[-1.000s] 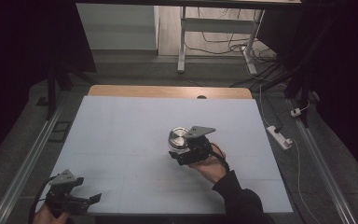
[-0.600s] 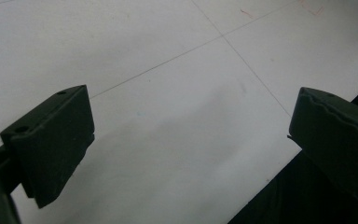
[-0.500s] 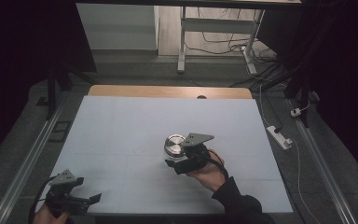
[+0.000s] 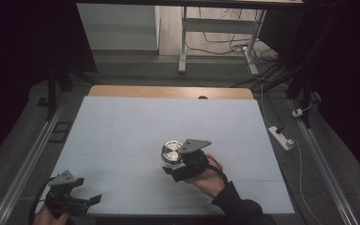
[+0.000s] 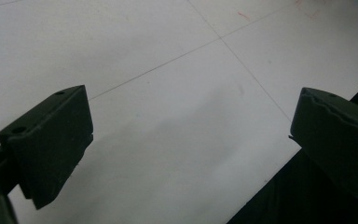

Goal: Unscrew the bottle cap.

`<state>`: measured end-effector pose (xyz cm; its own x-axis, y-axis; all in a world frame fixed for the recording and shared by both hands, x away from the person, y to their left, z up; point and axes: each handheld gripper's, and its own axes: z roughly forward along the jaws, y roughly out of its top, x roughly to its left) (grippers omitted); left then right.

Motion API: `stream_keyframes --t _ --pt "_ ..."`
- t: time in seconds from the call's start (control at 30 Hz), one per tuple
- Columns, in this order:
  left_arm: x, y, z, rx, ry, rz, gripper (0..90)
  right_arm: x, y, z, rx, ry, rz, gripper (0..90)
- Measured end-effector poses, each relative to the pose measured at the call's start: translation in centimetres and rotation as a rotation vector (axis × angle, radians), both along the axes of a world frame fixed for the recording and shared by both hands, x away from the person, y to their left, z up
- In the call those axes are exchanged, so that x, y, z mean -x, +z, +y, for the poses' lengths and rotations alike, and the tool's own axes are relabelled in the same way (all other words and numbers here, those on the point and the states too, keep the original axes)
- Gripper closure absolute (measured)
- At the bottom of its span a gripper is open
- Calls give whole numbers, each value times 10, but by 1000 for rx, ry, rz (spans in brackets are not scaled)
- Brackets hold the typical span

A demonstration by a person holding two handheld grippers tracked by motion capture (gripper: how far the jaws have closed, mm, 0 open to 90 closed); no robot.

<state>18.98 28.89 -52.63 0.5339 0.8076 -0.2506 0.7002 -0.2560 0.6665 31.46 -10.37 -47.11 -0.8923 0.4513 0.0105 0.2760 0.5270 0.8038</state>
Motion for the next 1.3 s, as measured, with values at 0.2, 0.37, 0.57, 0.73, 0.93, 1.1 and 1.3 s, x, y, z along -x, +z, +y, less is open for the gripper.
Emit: stream_keyframes --t 0.2,0.37,0.57,0.73,0.93,1.1,1.3 --pt "1 3 1 10 12 -44 0 0 -1 -1 1 -2 6 150" --pt "-2 7 -3 13 -16 -72 0 0 -2 0 8 4 7 151" --pt "-11 12 -15 5 -91 -115 0 0 -2 1 10 7 11 151" --pt "-20 18 -26 19 -129 -141 0 0 -2 1 13 8 9 151" --pt "-33 26 -41 24 -180 -180 0 0 -2 1 17 8 9 151" --pt "-46 34 -55 15 -217 -200 0 0 -2 1 21 7 10 151" --pt "-63 46 -71 -27 -264 -206 0 -1 -3 1 28 8 2 151"
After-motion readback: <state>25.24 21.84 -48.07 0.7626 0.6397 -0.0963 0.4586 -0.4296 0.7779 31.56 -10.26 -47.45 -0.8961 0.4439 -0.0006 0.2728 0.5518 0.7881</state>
